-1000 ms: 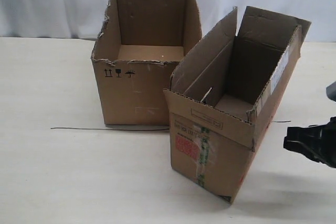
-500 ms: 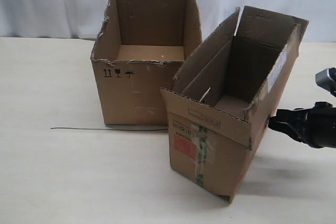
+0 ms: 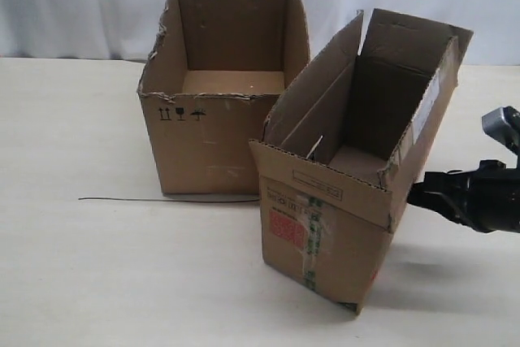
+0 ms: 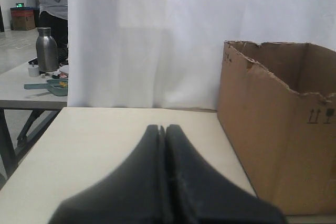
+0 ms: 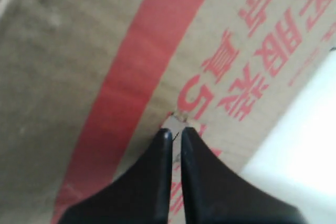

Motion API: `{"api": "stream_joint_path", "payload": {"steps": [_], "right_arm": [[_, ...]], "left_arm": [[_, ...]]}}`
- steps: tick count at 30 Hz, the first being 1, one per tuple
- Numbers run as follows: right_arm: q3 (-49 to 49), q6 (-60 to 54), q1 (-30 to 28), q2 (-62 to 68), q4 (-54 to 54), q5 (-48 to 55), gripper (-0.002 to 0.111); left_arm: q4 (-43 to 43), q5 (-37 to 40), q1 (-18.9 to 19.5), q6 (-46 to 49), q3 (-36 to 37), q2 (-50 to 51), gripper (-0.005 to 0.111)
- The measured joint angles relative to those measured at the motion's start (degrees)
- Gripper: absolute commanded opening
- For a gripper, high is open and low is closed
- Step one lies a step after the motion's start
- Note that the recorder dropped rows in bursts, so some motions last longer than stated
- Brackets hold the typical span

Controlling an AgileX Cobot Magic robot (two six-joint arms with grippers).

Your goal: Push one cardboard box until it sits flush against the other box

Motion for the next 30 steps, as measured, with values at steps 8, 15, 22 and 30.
{"api": "stream_joint_path", "payload": {"steps": [8,15,22,30], "right_arm": [[-0.9,-4.6,0.0,0.0,3.8,-3.1,0.005],[-3.1,-4.6,0.0,0.0,4.1,-3.6,0.005],[-4.2,-5.3,0.0,-0.7,4.1,-9.3,0.005],[-4.1,13.4,0.0,-16.7,-10.7,-17.8,0.005]], "left_arm": [[0.0,0.0,0.0,0.0,0.0,0.0,0.0],[0.0,0.0,0.0,0.0,0.0,0.0,0.0],[0.0,0.0,0.0,0.0,0.0,0.0,0.0],[0.0,0.0,0.0,0.0,0.0,0.0,0.0]]}}
